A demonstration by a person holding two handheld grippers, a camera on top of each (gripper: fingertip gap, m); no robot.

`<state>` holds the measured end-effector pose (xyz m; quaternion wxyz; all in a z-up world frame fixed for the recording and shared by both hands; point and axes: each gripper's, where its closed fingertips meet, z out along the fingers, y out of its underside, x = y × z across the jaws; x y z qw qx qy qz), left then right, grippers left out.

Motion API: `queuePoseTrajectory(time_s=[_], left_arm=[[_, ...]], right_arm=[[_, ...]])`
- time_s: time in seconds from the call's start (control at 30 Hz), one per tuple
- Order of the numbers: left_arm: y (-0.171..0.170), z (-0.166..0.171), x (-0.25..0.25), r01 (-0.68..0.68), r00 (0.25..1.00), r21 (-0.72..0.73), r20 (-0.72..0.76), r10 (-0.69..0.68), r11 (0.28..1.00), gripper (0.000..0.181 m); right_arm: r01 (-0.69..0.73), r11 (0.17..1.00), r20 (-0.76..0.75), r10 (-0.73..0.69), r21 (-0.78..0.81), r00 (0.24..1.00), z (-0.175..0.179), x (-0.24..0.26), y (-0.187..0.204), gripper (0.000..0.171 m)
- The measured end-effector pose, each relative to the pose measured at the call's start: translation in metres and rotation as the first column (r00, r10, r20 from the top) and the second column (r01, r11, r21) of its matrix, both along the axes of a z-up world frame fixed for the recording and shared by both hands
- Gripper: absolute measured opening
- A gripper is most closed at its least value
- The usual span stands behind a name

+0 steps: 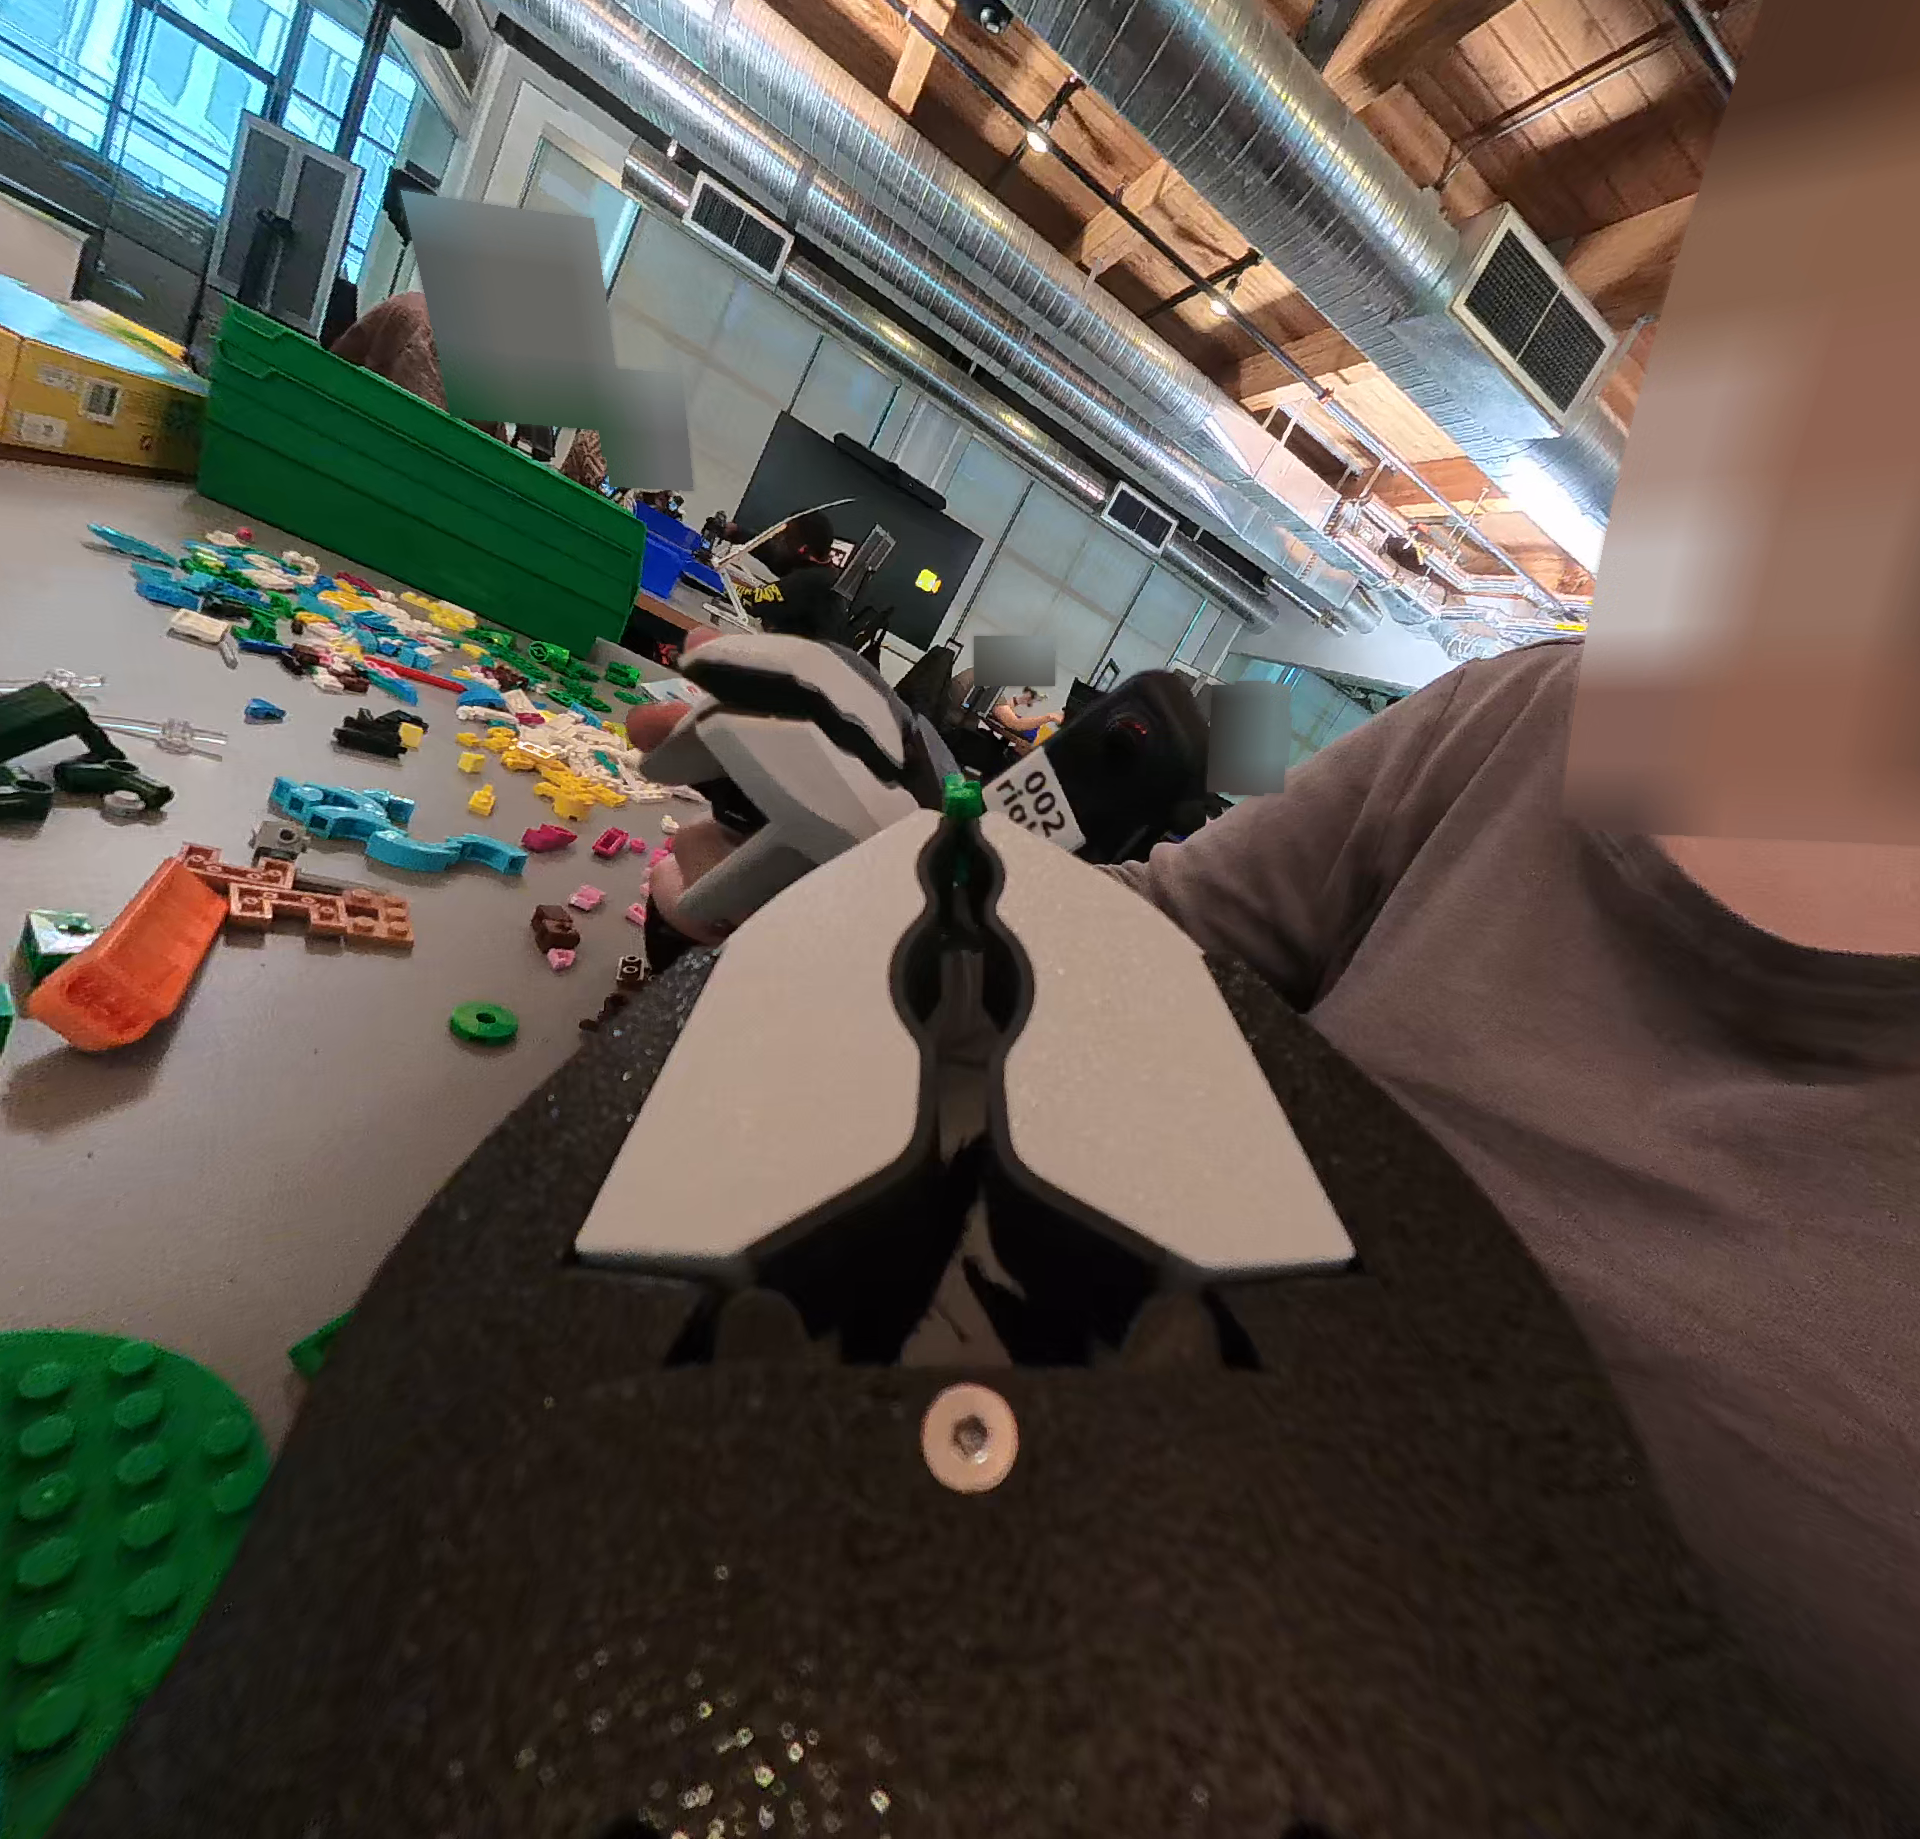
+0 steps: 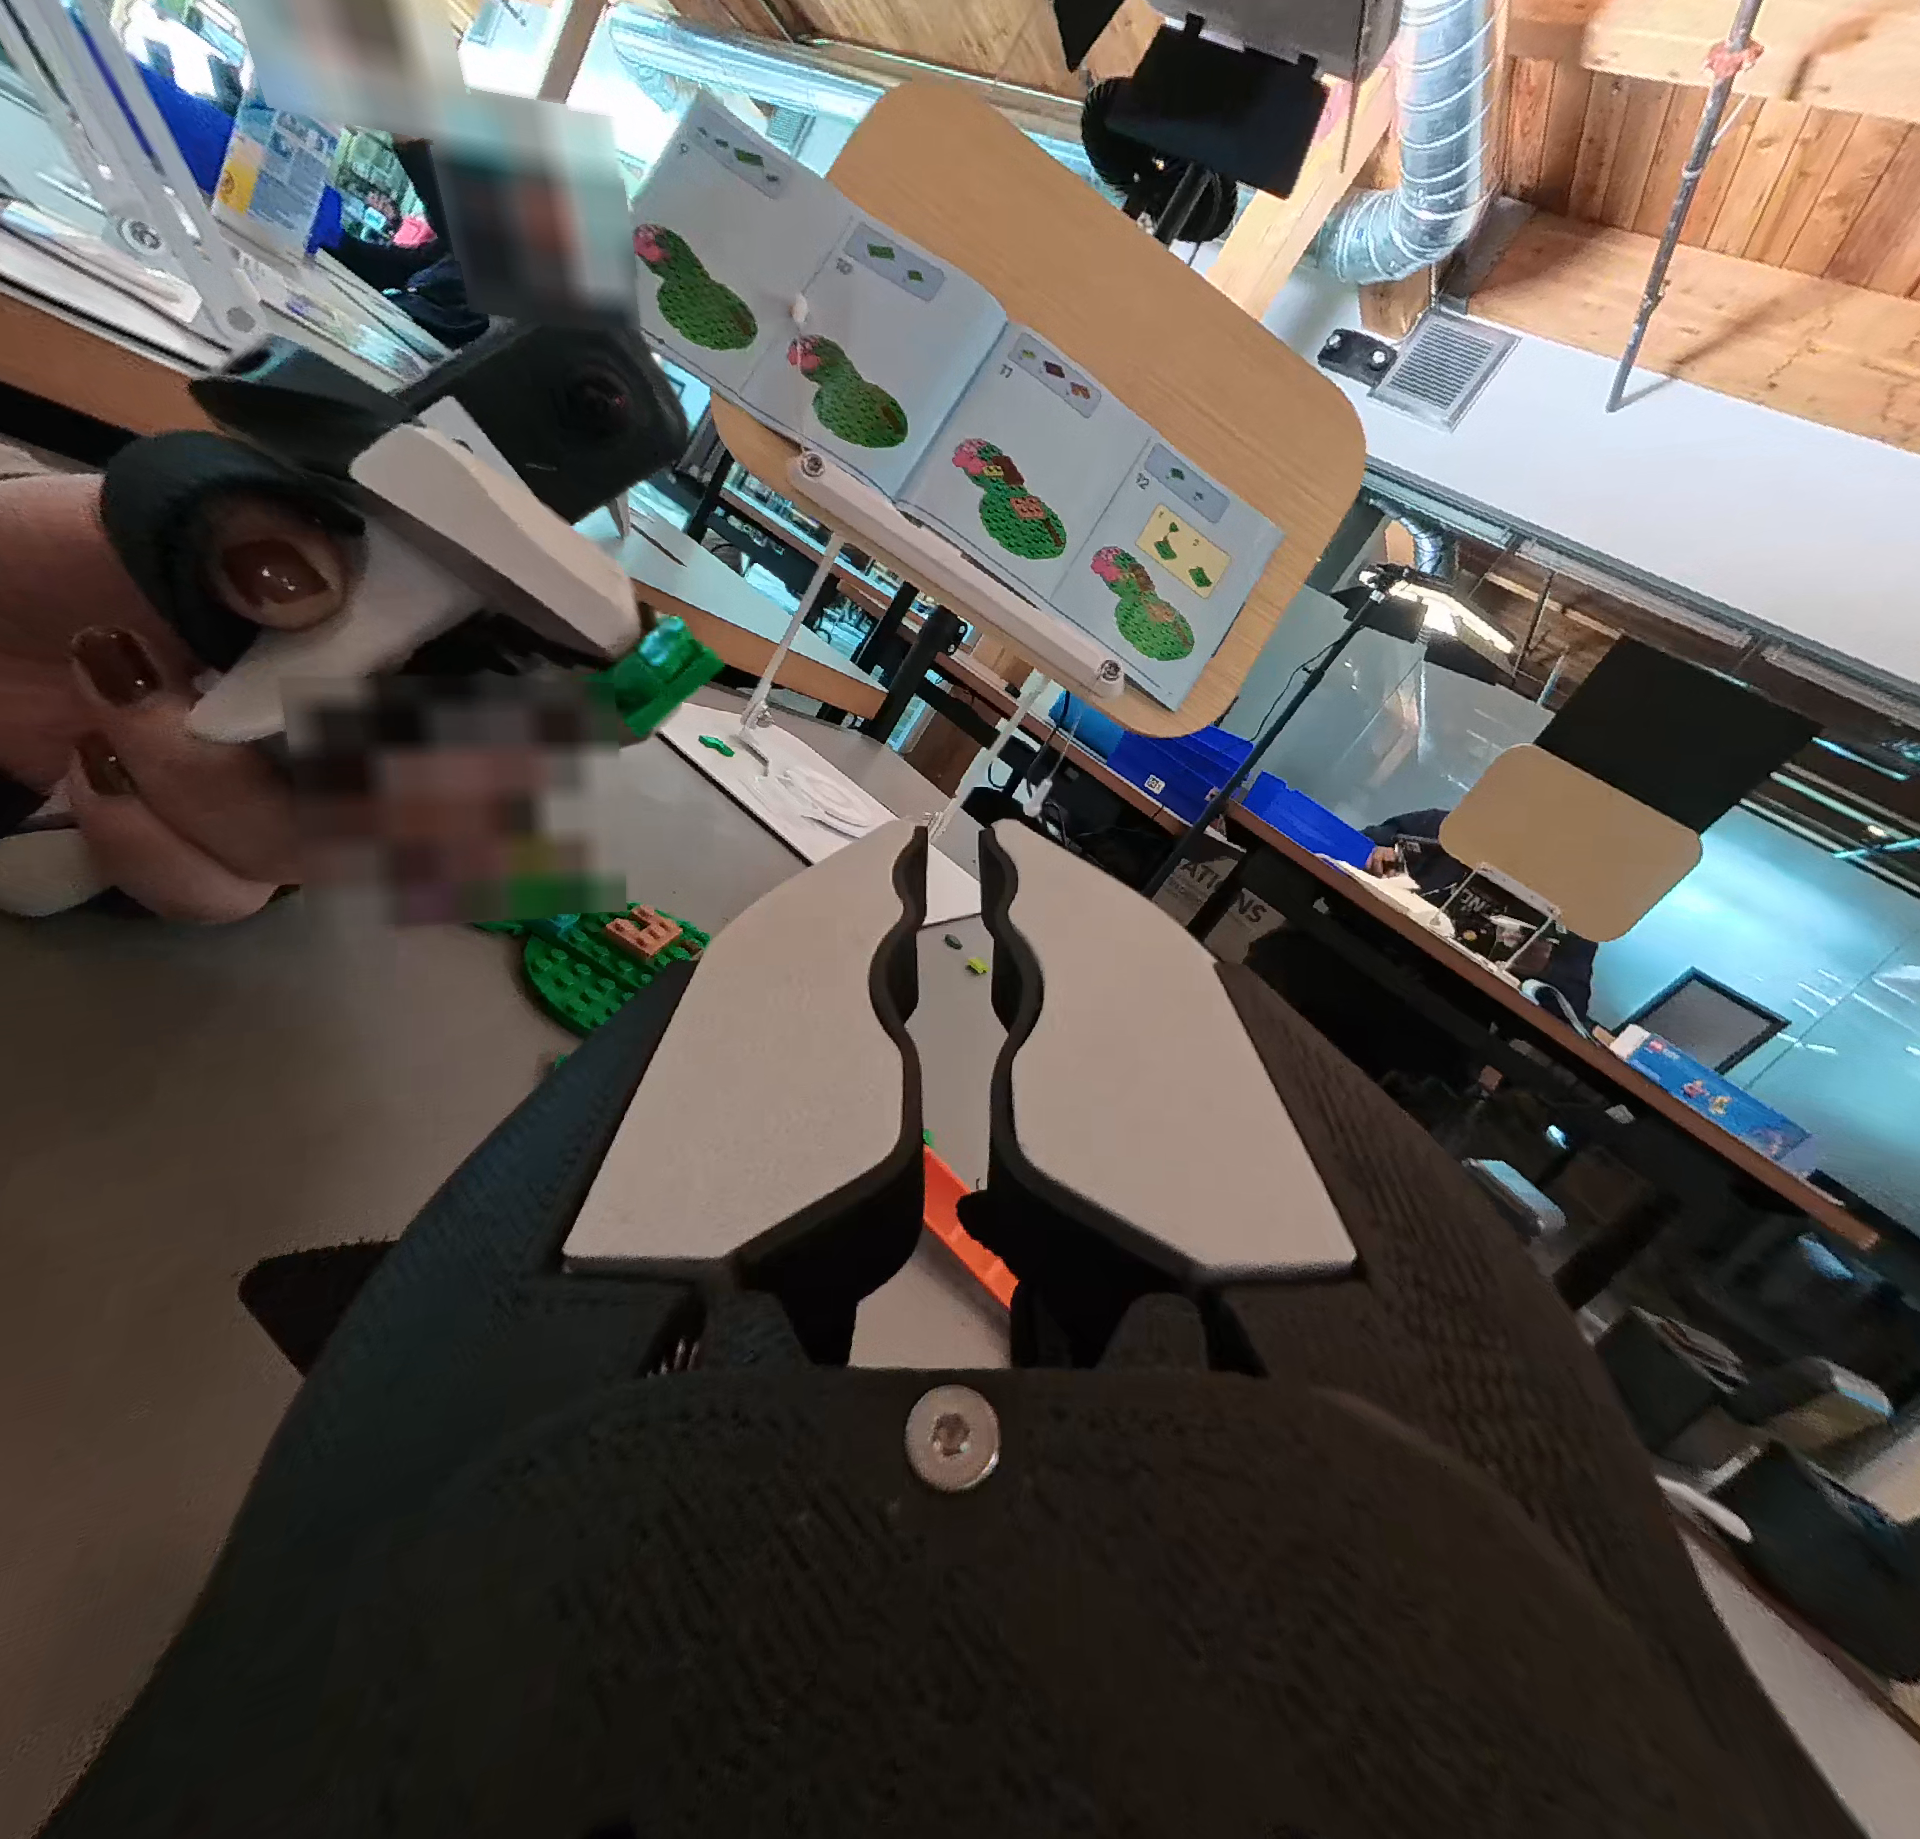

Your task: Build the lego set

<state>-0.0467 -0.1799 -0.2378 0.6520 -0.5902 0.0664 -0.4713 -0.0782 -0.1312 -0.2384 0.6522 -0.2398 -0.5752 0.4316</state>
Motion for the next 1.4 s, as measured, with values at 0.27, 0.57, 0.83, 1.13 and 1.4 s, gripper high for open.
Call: queuePoseTrajectory(time_s=[0.27, 0.57, 0.83, 1.13, 1.4], left_arm=[[0.001, -0.002, 0.004, 0.01, 1.0, -0.016, -0.013, -0.01, 1.0, 0.001], [0.002, -0.002, 0.004, 0.015, 1.0, -0.021, -0.006, -0.016, 1.0, 0.002], [-0.03, -0.025, -0.001, 0.194, 0.963, -0.433, -0.086, -0.255, 0.88, 0.001], [-0.039, -0.063, -0.017, 0.067, 0.955, -0.631, -0.184, -0.233, 0.773, 0.002], [-0.024, -0.056, -0.02, 0.101, 0.986, -0.593, -0.048, -0.16, 0.799, 0.001]], right_arm=[[-0.006, 0.999, -0.011, 0.007, 0.054, 1.0, -0.001, 0.003, -0.007, 0.007], [-0.009, 0.999, -0.005, 0.009, 0.04, 1.0, -0.002, 0.003, -0.005, 0.007], [-0.005, 0.996, -0.024, 0.007, 0.085, 1.0, 0.001, 0.006, -0.008, 0.008], [-0.457, 0.889, 0.334, 0.439, -0.026, 0.834, -0.038, 0.02, -0.073, 0.017], [-0.364, 0.922, 0.41, 0.286, 0.127, 0.866, -0.054, 0.011, -0.076, 0.025]])
